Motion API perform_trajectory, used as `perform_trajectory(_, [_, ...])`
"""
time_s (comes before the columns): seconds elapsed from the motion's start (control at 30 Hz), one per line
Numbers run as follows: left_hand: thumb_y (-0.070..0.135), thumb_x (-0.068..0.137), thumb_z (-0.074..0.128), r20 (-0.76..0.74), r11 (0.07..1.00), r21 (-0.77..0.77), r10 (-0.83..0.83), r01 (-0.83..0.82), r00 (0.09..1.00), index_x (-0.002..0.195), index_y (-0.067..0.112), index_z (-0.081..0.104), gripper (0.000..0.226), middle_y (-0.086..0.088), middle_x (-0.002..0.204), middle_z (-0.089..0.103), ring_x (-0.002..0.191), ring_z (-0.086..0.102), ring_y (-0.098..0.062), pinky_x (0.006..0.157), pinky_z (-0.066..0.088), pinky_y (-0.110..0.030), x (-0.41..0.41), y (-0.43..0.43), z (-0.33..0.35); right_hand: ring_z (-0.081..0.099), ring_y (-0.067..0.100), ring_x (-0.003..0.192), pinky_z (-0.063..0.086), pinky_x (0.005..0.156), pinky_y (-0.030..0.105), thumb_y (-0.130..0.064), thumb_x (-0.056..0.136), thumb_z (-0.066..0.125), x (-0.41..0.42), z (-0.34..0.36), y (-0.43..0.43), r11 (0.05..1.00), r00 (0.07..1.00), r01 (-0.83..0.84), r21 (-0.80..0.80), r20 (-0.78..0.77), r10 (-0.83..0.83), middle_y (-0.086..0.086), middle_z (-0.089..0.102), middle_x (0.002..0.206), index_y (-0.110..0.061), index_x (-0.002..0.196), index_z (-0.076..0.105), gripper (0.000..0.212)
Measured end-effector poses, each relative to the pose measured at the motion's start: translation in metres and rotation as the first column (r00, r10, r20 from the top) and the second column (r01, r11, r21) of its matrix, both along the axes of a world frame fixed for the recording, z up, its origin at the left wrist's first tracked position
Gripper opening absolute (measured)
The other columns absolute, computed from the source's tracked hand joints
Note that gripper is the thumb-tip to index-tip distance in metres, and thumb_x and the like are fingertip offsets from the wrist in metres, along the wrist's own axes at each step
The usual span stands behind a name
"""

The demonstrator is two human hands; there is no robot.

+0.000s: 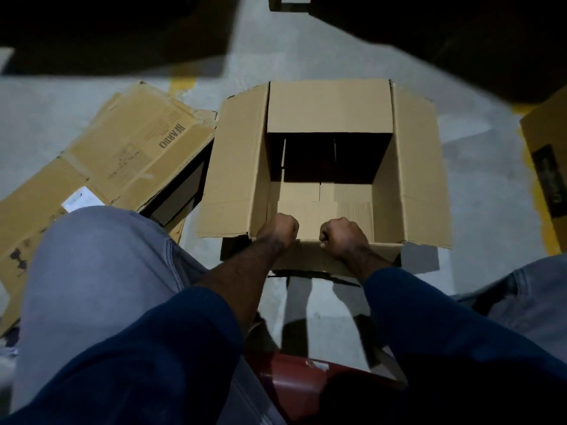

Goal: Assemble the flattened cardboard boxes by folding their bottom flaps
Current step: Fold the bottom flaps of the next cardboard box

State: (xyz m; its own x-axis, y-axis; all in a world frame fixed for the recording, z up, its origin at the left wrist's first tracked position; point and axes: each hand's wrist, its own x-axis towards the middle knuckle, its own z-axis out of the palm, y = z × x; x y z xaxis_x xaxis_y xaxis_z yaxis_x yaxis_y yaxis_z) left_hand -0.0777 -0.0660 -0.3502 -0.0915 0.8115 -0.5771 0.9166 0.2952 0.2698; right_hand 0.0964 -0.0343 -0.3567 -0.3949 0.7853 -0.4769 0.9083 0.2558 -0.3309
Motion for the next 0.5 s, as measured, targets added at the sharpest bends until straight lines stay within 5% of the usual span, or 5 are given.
perform_trajectory(0.2, [0.012, 0.088, 0.072, -0.022, 0.999, 0.038, 0.009, -0.008, 1.000, 0.089, 0.017, 0.065, 0.009, -0.007, 0.104, 0.066, 0.096, 0.062, -0.025, 0.084, 0.056, -0.039, 0.001, -0.009, 0.009, 0.061, 0.018, 0.094, 0.056, 0.085, 0.038, -0.021, 0.089, 0.075, 0.015, 0.003, 0.000, 0.997, 0.997, -0.045, -0.065, -0.063, 0.041, -0.003, 0.066, 0.101, -0.023, 0.103, 0.074, 0.014])
perform_trajectory(0.33, [0.041, 0.076, 0.084, -0.248, 0.999, 0.015, 0.036, -0.033, 0.968, 0.123, 0.025, 0.061, 0.054, -0.009, 0.142, 0.047, 0.134, 0.037, -0.033, 0.110, 0.034, -0.049, -0.004, -0.019, 0.008, 0.062, 0.021, 0.097, 0.056, 0.083, 0.036, -0.015, 0.079, 0.084, 0.045, 0.008, 0.000, 0.999, 0.995, -0.032, -0.020, 0.092, 0.033, -0.001, 0.067, 0.107, -0.025, 0.110, 0.071, 0.035])
perform_trajectory(0.4, [0.043, 0.070, 0.089, -0.322, 0.995, -0.012, 0.087, -0.096, 0.943, 0.133, 0.026, 0.054, 0.074, -0.017, 0.162, 0.020, 0.148, 0.014, -0.043, 0.116, 0.022, -0.058, -0.006, -0.021, 0.006, 0.063, 0.023, 0.101, 0.055, 0.082, 0.035, -0.012, 0.080, 0.082, 0.066, 0.007, 0.000, 0.999, 0.988, 0.004, 0.045, 0.155, -0.011, 0.002, 0.068, 0.111, -0.024, 0.112, 0.072, 0.036])
perform_trajectory(0.5, [0.036, 0.064, 0.095, -0.311, 0.977, -0.010, 0.200, -0.214, 0.929, 0.142, 0.030, 0.044, 0.093, -0.020, 0.165, -0.019, 0.150, -0.010, -0.052, 0.119, 0.012, -0.066, -0.004, -0.020, 0.004, 0.062, 0.021, 0.096, 0.052, 0.074, 0.035, -0.011, 0.083, 0.080, 0.080, 0.008, -0.002, 0.992, 0.977, 0.094, 0.081, 0.186, -0.107, 0.000, 0.067, 0.106, -0.026, 0.104, 0.072, 0.027])
